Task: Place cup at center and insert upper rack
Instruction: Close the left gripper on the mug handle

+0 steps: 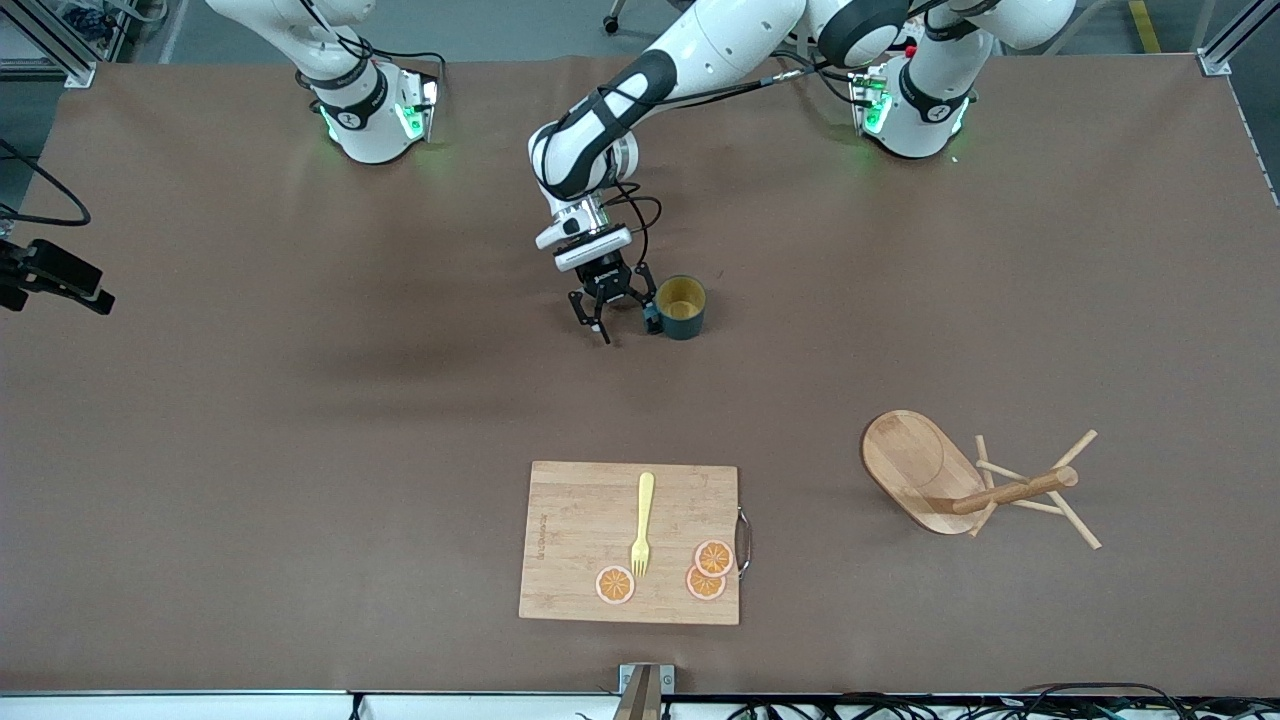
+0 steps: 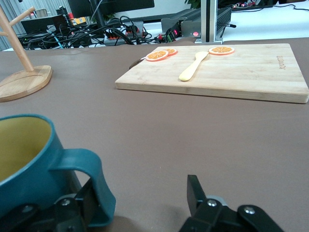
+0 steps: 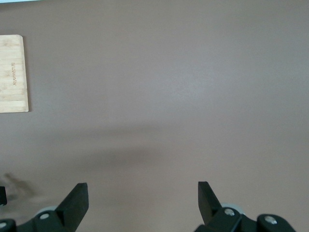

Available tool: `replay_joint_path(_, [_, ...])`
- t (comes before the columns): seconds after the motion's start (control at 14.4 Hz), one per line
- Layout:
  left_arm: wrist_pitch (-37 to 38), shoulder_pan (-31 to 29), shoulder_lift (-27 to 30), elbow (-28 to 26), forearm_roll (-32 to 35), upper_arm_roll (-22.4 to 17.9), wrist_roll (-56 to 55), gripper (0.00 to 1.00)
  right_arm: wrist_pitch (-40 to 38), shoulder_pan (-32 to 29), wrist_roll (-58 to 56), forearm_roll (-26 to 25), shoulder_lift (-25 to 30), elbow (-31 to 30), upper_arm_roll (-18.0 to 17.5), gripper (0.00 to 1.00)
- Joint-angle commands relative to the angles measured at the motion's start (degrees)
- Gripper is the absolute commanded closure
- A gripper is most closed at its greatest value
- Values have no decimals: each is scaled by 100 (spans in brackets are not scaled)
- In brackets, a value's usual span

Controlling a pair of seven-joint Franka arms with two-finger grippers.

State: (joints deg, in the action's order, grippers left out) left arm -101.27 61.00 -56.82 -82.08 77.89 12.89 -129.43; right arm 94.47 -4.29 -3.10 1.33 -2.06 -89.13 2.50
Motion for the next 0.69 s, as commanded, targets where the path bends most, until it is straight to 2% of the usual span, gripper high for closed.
replay_joint_path(0.0, [-51, -1, -180, 245, 7, -32, 164, 26, 36, -10, -59, -80, 109, -96, -12, 0])
replay_joint_path(0.28, [-148, -18, -172, 228, -2, -111, 146, 39, 36, -10, -59, -80, 118, -96, -12, 0])
replay_joint_path(0.42, [-139, -18, -172, 228, -19, -111, 111, 53, 36, -10, -59, -80, 109, -96, -12, 0])
replay_joint_path(0.62, [-130, -36, -119, 184, -54, -111, 85, 79, 45, -10, -59, -80, 109, -96, -12, 0])
